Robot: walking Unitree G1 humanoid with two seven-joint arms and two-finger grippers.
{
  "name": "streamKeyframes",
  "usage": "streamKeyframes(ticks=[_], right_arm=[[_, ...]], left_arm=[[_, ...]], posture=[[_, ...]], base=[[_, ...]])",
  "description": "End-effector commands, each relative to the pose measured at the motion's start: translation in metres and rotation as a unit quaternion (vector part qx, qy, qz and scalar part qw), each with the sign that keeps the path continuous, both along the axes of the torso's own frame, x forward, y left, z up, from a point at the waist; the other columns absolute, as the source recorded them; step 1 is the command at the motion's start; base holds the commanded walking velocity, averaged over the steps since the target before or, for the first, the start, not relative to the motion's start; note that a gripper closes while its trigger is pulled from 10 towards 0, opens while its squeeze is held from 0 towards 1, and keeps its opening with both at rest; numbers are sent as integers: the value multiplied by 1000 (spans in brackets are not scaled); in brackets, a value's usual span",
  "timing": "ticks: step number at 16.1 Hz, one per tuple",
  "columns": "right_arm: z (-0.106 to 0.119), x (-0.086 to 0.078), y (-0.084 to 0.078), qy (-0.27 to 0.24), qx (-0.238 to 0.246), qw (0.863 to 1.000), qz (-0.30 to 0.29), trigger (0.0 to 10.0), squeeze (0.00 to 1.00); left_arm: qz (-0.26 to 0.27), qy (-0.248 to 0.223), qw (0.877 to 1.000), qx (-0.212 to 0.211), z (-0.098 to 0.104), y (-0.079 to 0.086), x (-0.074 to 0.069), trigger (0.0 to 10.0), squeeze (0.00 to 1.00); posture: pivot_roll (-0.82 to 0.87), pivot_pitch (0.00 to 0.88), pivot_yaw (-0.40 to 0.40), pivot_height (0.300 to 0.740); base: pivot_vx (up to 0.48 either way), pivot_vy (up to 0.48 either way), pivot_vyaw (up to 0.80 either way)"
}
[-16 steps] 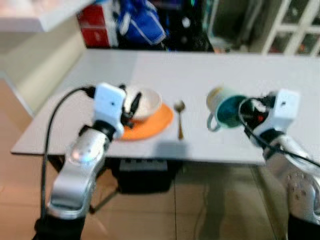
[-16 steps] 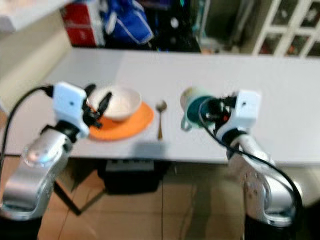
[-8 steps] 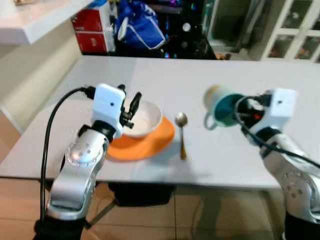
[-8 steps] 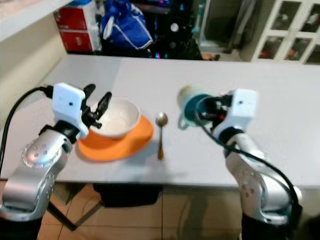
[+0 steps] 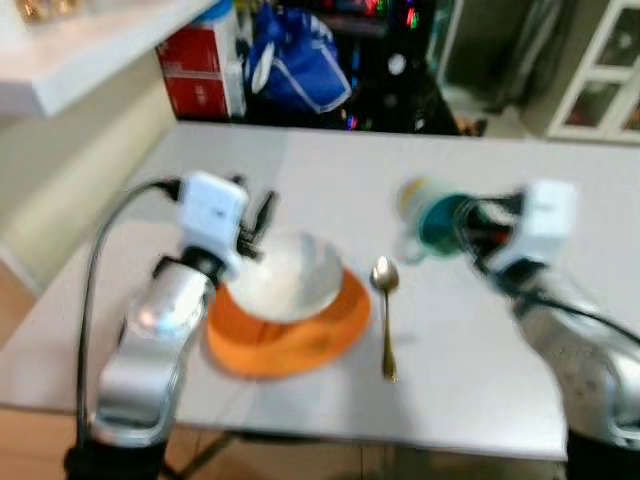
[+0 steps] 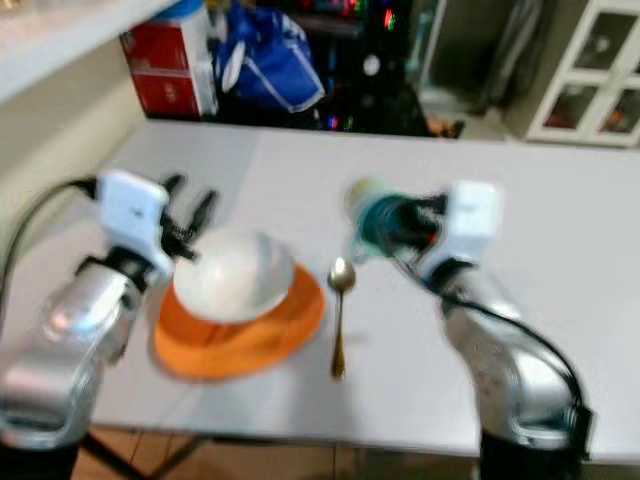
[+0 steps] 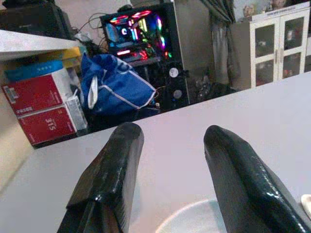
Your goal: Setting the table
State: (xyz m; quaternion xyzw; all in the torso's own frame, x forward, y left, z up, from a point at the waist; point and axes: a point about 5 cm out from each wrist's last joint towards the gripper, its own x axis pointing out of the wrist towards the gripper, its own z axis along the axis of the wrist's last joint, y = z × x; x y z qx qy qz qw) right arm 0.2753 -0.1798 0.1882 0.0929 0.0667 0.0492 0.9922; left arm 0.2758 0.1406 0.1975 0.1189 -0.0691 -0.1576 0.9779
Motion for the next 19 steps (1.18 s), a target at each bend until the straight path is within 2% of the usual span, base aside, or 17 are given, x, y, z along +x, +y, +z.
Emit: streamKeyframes(ticks=[1, 6, 10, 13, 15, 16, 19], right_arm=[[5, 1, 8, -12, 1, 1000, 15, 10000, 0], [8, 15, -4, -14, 0, 1000, -17, 10000, 0], [14, 34, -12, -6, -21, 1000, -9, 10000, 0], [8, 62, -22, 28, -40, 999, 11, 10000, 0], [11, 83, -29, 47, -65, 996, 29, 10000, 0], [13, 87, -30, 49, -67, 996, 32, 10000, 0], [14, 113, -30, 93, -88, 987, 94, 10000, 0]], left_arm=[[9, -4, 1000, 11, 2, 7, -3, 10000, 0], [23, 4, 999, 25, -3, 9, -5, 10000, 0], [-8, 8, 1000, 22, -3, 4, -11, 10000, 0], [-40, 27, 999, 13, -9, -2, -21, 10000, 0], [-73, 34, 997, 10, -9, -9, -23, 10000, 0], [-80, 35, 996, 8, -8, -10, -23, 10000, 0], [-138, 48, 989, 17, -3, -13, -28, 10000, 0]], posture=[[-34, 0, -20, 740], [-40, 0, -20, 740], [-43, 0, -27, 740], [-77, 0, -26, 740], [-72, 20, -32, 740], [-72, 20, -32, 740], [-40, 21, -36, 740]], base=[[345, 0, 0], [0, 0, 0], [0, 0, 0], [0, 0, 0], [0, 0, 0], [0, 0, 0], [0, 0, 0]])
